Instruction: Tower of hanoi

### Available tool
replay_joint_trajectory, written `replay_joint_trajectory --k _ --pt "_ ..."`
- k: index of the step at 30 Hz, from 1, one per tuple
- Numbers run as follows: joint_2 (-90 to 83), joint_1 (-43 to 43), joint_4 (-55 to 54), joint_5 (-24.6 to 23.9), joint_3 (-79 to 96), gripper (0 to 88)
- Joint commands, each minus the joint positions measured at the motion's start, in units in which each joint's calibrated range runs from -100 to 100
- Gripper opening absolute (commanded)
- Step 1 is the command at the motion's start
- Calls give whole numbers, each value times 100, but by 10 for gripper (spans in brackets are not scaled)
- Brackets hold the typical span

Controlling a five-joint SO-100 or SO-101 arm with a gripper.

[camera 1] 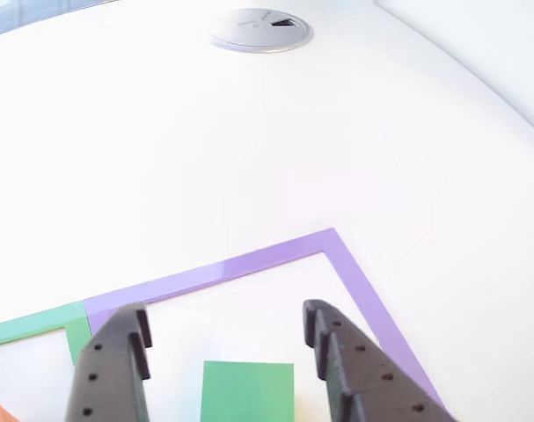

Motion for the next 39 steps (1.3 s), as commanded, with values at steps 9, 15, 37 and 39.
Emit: replay_joint_trajectory --k 9,15,37,39 --pt "-3691 -489 5772 0 -1255 18" --pt "-4386 -1113 8743 0 -2773 11" --pt "-4620 -4689 12168 0 -5555 11" --pt "-4612 -4890 12241 0 -5609 11"
